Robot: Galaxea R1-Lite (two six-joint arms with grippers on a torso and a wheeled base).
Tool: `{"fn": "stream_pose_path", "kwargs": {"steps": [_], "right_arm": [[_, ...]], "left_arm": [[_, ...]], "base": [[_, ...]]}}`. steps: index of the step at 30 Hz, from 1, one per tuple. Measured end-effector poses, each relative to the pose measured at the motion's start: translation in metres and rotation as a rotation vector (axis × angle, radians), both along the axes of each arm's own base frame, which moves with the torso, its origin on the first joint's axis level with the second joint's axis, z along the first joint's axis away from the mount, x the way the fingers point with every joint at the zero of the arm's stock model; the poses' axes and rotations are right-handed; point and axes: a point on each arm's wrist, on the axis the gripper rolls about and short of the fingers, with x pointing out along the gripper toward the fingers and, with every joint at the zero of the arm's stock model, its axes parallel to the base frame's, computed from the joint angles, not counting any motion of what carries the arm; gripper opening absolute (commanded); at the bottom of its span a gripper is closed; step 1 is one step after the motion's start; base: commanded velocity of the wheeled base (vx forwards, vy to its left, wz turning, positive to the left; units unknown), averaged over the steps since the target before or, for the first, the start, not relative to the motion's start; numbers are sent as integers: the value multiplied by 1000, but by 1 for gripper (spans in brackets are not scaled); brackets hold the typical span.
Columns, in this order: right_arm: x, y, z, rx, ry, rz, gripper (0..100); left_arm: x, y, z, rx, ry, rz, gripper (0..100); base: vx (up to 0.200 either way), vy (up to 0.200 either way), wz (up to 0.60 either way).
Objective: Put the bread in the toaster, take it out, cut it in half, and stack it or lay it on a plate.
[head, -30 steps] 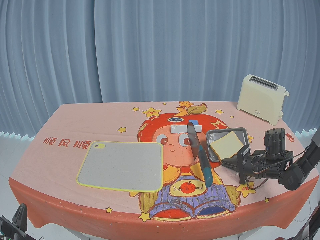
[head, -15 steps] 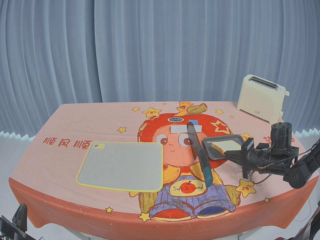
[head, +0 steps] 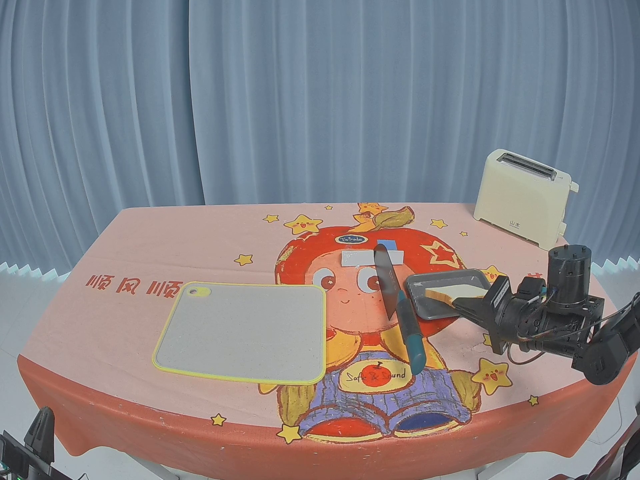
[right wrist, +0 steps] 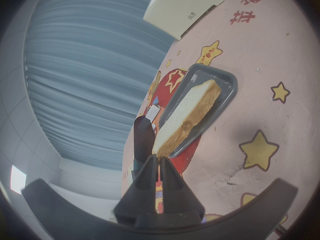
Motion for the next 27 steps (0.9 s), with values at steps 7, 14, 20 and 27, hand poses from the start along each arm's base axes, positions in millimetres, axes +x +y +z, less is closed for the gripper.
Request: {"fn": "stream_pose_path", "kwargs": {"steps": [7, 14, 20, 27], "right_arm": [[-5, 4, 5, -7, -29, 28, 0], [-8, 4, 9, -13, -45, 38, 0], [-16, 5, 0, -27, -5, 53, 0], [-23, 4, -13, -46, 49, 60, 100]], "left_arm": [[0, 0, 0, 0, 0, -1, 0], [0, 0, 0, 0, 0, 0, 0], [0, 0, 0, 0, 0, 0, 0], [0, 0, 0, 0, 0, 0, 0]], "base": [[0, 0, 0], [0, 0, 0], [0, 0, 0], [0, 0, 0]]}}
